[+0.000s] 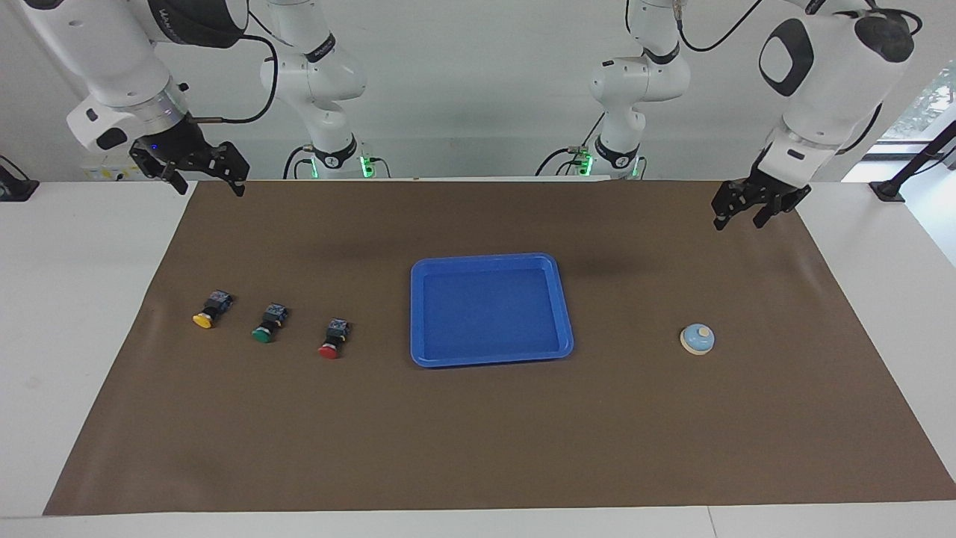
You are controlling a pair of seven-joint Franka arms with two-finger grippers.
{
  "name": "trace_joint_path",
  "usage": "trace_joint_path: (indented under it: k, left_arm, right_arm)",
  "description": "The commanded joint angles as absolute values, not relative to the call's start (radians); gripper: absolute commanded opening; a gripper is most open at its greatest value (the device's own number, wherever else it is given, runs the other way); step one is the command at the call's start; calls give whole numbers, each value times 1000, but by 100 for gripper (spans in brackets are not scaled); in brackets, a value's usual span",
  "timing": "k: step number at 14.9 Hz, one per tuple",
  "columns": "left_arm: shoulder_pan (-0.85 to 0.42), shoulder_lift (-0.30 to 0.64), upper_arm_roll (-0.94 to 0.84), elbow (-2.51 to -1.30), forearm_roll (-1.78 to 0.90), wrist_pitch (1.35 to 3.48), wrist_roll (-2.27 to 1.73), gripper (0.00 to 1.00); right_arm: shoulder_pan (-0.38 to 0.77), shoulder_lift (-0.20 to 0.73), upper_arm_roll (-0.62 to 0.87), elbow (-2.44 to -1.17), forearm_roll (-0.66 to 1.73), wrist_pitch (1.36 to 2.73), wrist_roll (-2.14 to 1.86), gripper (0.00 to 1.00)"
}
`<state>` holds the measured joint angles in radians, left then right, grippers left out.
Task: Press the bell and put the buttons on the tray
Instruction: 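Withdraw the left gripper from the bell back to rest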
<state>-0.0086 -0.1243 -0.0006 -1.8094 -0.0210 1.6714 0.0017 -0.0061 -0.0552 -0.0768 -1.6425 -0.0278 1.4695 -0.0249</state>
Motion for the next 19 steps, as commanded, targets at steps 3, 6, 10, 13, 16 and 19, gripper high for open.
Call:
trace_joint_path:
  k: [3,6,10,13,16,19]
  left_arm:
    - [-18,-80,3,-1663,-17,1528,3,100]
    - [-20,-52,-2,-1635,-17,1523,3,100]
    - [-21,-12,-2,-1606,-23,1506,3,100]
    - [-38,-20,-3,-1617,-25,1505,5,100]
    - [-51,-23,-3,-1624,-26,1503,5,100]
    - [-51,-28,-3,-1638,-26,1505,5,100]
  right_arm:
    - [-5,-74,-71,-1658,-43,1445,-41,100]
    - [-6,-74,-71,-1658,-41,1442,-43,100]
    - [-5,-74,-69,-1658,-40,1442,-41,100]
    - [-3,-80,-69,-1669,-31,1448,-38,100]
    - [15,-86,-66,-1684,-31,1456,-32,100]
    - [17,-104,-64,-1748,-31,1543,-25,100]
